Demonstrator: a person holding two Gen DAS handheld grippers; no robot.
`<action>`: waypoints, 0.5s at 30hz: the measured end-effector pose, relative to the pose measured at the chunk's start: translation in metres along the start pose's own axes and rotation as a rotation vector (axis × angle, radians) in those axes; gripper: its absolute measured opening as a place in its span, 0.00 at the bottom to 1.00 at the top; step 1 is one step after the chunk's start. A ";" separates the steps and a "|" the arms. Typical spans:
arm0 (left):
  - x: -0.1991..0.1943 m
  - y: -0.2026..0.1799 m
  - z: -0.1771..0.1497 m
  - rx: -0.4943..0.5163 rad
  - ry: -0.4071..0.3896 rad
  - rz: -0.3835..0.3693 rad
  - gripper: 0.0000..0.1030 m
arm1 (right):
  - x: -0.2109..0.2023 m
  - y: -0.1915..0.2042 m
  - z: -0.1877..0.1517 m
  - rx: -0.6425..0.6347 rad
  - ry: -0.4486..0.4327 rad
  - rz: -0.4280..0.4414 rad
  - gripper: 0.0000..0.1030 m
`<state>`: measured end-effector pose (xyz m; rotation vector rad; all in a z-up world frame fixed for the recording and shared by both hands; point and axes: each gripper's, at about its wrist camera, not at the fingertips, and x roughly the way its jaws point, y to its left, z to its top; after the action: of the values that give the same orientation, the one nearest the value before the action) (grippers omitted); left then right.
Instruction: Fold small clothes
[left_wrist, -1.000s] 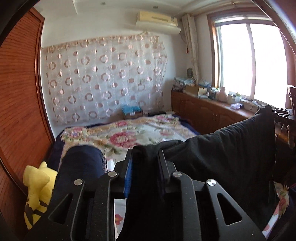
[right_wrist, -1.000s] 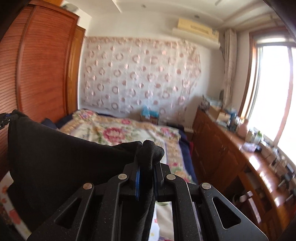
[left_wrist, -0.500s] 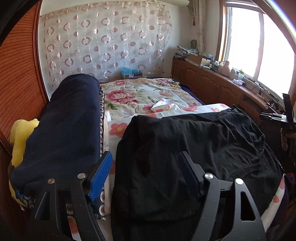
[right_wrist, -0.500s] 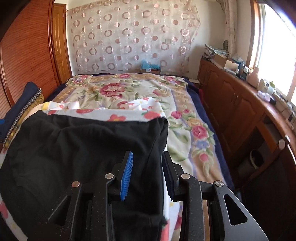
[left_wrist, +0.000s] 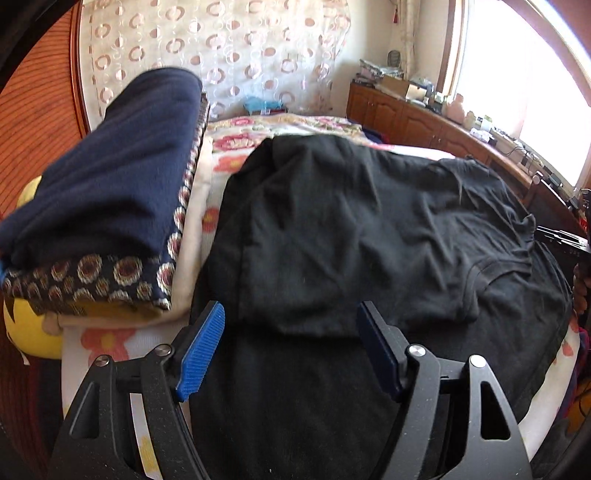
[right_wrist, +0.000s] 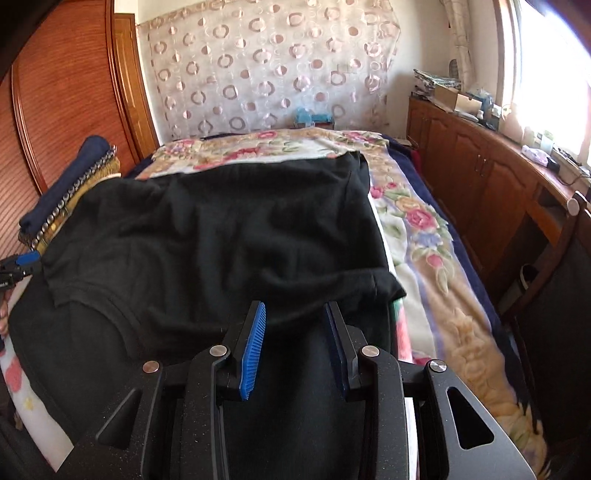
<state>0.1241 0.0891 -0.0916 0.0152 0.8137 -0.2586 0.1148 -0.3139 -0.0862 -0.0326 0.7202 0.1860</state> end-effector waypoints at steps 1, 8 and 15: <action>0.002 0.000 -0.001 0.001 0.011 0.003 0.72 | 0.001 -0.001 0.001 -0.003 0.010 -0.003 0.33; 0.008 0.001 -0.006 0.002 0.050 0.019 0.72 | 0.005 -0.013 0.006 -0.011 0.057 -0.005 0.45; 0.009 -0.001 -0.006 0.015 0.058 0.036 0.75 | 0.008 -0.022 0.012 -0.011 0.055 -0.010 0.50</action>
<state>0.1256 0.0867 -0.1025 0.0517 0.8679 -0.2312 0.1320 -0.3327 -0.0833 -0.0515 0.7737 0.1798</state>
